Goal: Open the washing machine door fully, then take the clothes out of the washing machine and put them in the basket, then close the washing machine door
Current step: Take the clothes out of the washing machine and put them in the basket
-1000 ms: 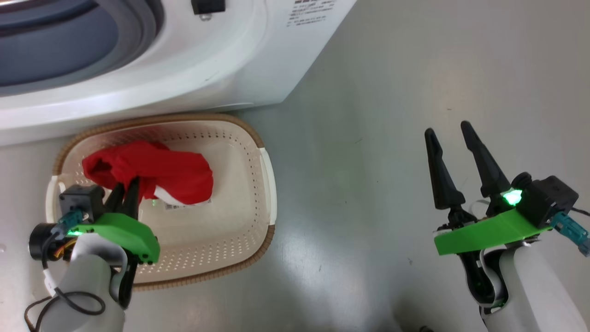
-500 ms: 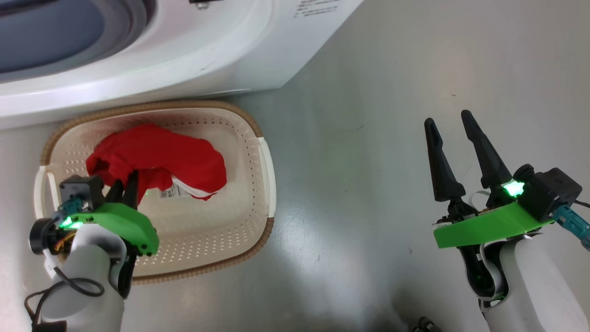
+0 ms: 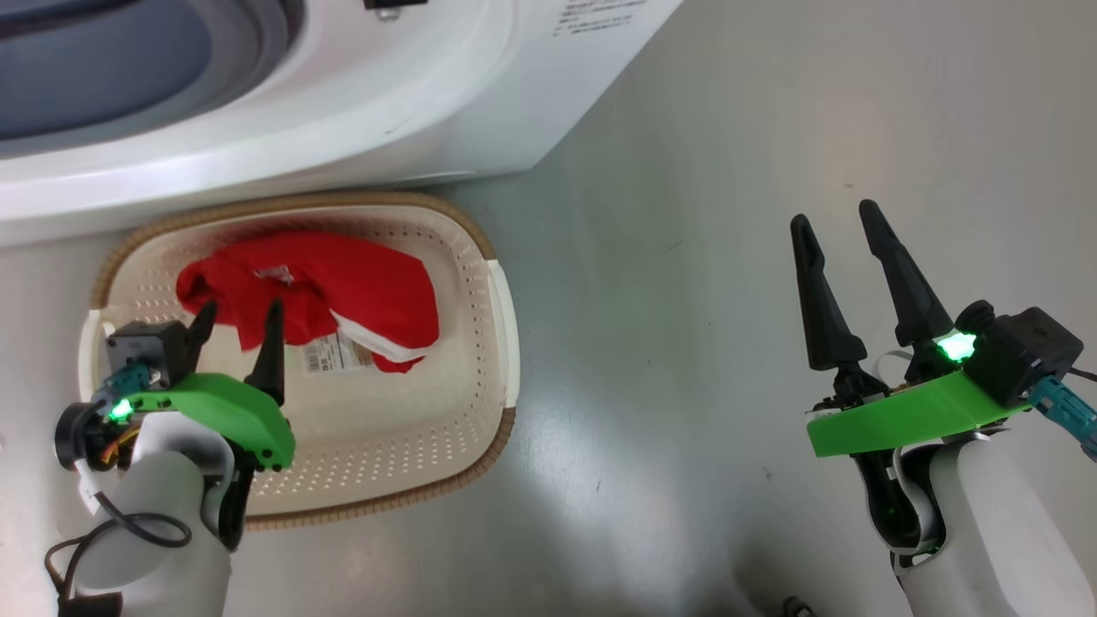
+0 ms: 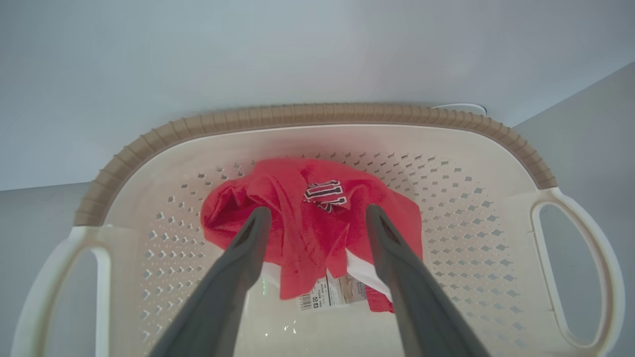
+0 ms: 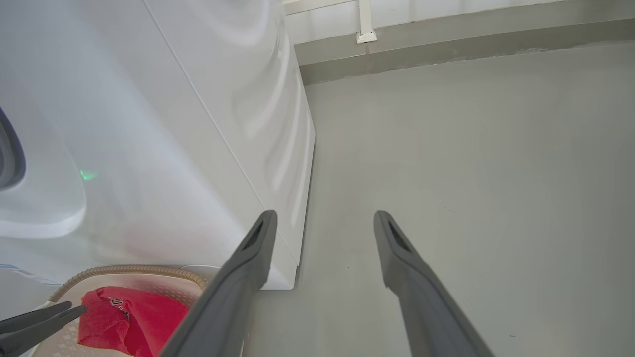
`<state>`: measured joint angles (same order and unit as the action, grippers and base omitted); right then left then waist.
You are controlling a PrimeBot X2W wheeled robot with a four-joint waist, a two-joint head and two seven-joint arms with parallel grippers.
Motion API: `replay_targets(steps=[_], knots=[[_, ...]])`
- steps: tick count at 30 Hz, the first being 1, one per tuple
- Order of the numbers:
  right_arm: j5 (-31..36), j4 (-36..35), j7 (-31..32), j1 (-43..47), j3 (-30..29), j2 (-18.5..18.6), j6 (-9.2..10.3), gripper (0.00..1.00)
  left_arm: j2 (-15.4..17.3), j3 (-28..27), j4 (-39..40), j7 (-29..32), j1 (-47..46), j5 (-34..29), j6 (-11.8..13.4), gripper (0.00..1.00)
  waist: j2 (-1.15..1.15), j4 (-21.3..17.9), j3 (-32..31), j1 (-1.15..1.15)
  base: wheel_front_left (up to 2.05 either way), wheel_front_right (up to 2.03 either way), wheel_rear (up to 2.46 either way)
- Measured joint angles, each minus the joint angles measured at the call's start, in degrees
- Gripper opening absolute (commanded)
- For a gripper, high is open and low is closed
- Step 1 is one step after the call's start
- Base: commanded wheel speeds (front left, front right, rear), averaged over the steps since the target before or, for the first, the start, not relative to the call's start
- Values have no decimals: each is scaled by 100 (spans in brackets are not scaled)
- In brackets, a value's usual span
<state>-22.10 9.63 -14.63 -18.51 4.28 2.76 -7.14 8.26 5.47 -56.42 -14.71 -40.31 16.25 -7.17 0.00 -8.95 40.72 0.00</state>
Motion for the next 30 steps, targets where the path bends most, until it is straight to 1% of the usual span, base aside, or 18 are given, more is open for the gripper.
replay_targets(steps=[6,12,22,30], knots=[[44,65,0,0,-1,0,0,100,-19,-31,53,0,26,66,0,100,0,15,-227,0,0,0,0],[64,131,0,7,-1,1,0,100,-66,-68,266,1,198,98,0,100,0,45,-517,0,0,0,0],[153,244,0,138,-23,3,0,100,-148,-338,860,0,588,83,0,100,0,123,-994,0,0,0,0],[199,398,0,450,-35,2,0,100,-257,-614,1550,1,1212,-130,0,100,0,202,-1629,0,0,0,0]])
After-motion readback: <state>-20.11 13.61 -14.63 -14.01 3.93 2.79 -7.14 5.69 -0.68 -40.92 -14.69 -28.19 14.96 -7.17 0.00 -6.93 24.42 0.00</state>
